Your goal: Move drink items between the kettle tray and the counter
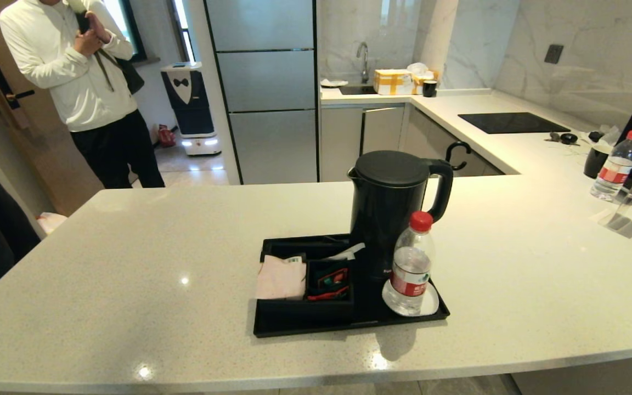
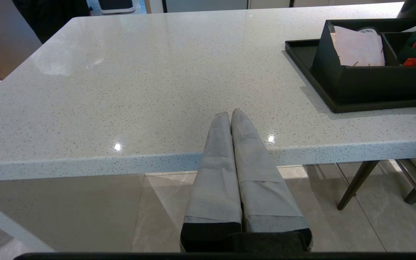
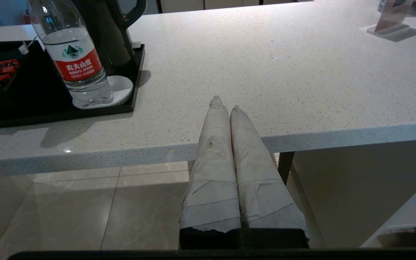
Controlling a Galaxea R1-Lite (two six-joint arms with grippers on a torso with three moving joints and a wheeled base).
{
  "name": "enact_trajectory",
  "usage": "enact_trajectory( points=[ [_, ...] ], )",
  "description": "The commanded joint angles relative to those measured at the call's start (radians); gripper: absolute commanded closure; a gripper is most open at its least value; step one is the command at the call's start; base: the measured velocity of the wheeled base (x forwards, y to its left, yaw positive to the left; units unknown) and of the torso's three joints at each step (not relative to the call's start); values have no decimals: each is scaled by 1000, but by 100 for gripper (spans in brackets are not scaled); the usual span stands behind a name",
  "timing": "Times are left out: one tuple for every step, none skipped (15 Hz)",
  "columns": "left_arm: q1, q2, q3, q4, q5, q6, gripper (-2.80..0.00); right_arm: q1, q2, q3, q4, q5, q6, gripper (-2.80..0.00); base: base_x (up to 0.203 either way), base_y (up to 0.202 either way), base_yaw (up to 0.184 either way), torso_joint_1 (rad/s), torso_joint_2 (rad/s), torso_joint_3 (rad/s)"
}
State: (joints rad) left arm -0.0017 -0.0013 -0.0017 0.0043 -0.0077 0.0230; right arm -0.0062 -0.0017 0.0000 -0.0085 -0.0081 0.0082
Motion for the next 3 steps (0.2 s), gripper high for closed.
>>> enact_trajectory(
  points=[
    [0, 1, 0, 0, 0, 0, 0, -1, 2, 2, 1, 0, 1, 0, 0, 0, 0, 0, 0, 0],
    [0, 1, 0, 0, 0, 0, 0, -1, 2, 2, 1, 0, 3, 0, 0, 0, 0, 0, 0, 0],
    [0, 1, 0, 0, 0, 0, 0, -1, 2, 2, 1, -1, 1, 0, 0, 0, 0, 0, 0, 0]
  ],
)
